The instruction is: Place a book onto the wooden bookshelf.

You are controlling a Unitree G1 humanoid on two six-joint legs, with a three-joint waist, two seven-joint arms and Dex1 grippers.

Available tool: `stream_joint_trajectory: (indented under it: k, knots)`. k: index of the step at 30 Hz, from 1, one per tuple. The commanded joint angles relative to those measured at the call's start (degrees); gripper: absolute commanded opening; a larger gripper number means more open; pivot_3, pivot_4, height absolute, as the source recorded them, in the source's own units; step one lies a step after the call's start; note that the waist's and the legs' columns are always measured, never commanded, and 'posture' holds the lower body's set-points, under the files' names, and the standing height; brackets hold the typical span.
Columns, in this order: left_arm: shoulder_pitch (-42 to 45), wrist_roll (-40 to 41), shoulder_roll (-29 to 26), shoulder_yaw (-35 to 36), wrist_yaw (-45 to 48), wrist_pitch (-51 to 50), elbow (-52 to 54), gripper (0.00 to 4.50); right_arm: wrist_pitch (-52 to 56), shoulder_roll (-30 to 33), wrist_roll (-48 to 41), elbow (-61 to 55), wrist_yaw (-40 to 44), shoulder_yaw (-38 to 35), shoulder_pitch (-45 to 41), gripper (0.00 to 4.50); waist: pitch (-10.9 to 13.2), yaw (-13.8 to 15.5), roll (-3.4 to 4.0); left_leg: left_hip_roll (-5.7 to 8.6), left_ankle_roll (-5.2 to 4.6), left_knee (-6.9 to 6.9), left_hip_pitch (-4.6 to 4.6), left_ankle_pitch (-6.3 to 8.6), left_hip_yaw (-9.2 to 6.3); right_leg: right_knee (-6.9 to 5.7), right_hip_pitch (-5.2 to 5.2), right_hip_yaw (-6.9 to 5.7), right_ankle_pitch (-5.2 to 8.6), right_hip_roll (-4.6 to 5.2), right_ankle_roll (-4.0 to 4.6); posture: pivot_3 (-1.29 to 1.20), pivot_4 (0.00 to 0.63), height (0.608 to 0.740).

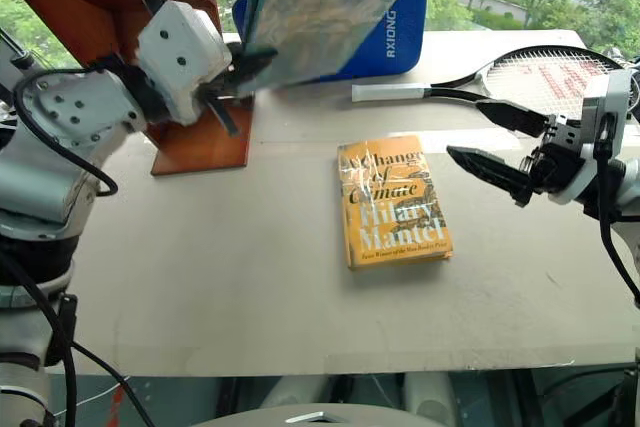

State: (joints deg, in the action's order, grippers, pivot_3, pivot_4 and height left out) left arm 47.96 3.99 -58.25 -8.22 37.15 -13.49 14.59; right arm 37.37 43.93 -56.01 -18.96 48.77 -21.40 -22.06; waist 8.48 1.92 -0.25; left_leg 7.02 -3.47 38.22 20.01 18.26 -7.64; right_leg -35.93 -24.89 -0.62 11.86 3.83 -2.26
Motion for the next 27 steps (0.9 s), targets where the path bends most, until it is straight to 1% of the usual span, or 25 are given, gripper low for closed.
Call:
stream_joint_trajectory:
  k: [1, 4, 8, 9, 16, 20, 25, 27]
  knots:
    - [2.0, -11.2, -5.4, 1.2, -0.1, 10.3, -4.1, 0.06, 0.9, -1.9, -3.0, 0.4, -3.5, -0.4, -4.1, 4.5, 0.0, 0.0, 0.0, 0.0, 0.0, 0.01, 0.01, 0.0, -0.01, 0.03, 0.0, -0.01, 0.0, 0.0, 0.0, 0.0, 0.15, 0.74]
    - [0.9, -16.8, -9.6, 3.3, -0.6, 14.5, -8.7, 0.06, 3.0, -3.7, -6.7, 1.1, -5.8, -0.5, -7.7, 4.5, 0.0, -0.5, 0.0, 0.0, -0.01, 0.0, 0.08, 0.0, -0.02, 0.05, -0.09, -0.02, 0.0, -0.01, 0.0, 0.0, 0.15, 0.74]
    - [-2.8, -20.6, -12.9, 5.6, -0.1, 14.1, -11.9, 0.06, 5.0, -5.0, -10.4, 1.8, -7.7, -0.4, -10.6, 4.5, 0.0, -1.2, -0.02, 0.01, -0.02, 0.19, 0.64, -0.01, -0.1, -0.18, -0.57, -0.12, -0.01, 0.0, -0.01, 0.0, 0.15, 0.74]
    - [-4.4, -21.0, -13.3, 6.4, 0.1, 13.3, -12.3, 0.06, 5.1, -5.3, -10.7, 2.0, -8.0, -0.2, -11.2, 4.5, 0.0, -1.2, -0.02, 0.04, -0.02, 0.26, 0.81, -0.01, -0.09, -0.28, -0.76, -0.12, -0.01, 0.03, -0.01, 0.0, 0.15, 0.74]
    - [-12.3, -23.5, -16.1, 10.6, 2.8, 6.4, -11.4, 0.06, 4.8, -5.6, -9.4, 3.7, -7.1, 1.0, -12.5, 4.5, 0.0, -1.3, -0.06, 0.06, -0.03, 0.27, 0.82, -0.01, -0.08, -0.47, -0.83, -0.11, -0.01, 0.06, -0.01, 0.0, 0.15, 0.74]
    - [-16.0, -24.0, -16.4, 12.7, 4.1, 2.3, -11.1, 0.06, 4.8, -5.9, -9.7, 3.5, -7.2, 1.3, -12.8, 4.5, 0.0, -1.3, -0.05, 0.06, -0.03, 0.27, 0.79, -0.01, -0.05, -0.56, -0.83, -0.09, -0.01, 0.07, -0.01, 0.0, 0.15, 0.74]
    - [-17.8, -26.7, -17.7, 12.7, 4.4, 0.9, -12.6, 0.06, 4.7, -6.0, -9.9, 3.3, -7.2, 1.7, -13.1, 4.5, 0.0, -1.3, -0.06, 0.07, -0.03, 0.38, 0.79, -0.01, -0.05, -0.65, -0.83, -0.09, -0.01, 0.08, -0.01, 0.0, 0.15, 0.74]
    - [-18.0, -27.6, -18.5, 12.8, 4.3, 0.7, -13.4, 0.06, 3.7, -5.9, -7.9, 3.4, -7.6, 2.0, -13.1, 4.5, 0.0, -1.4, -0.05, 0.07, -0.03, 0.39, 0.79, -0.01, -0.04, -0.67, -0.83, -0.08, 0.0, 0.09, -0.01, 0.0, 0.15, 0.74]
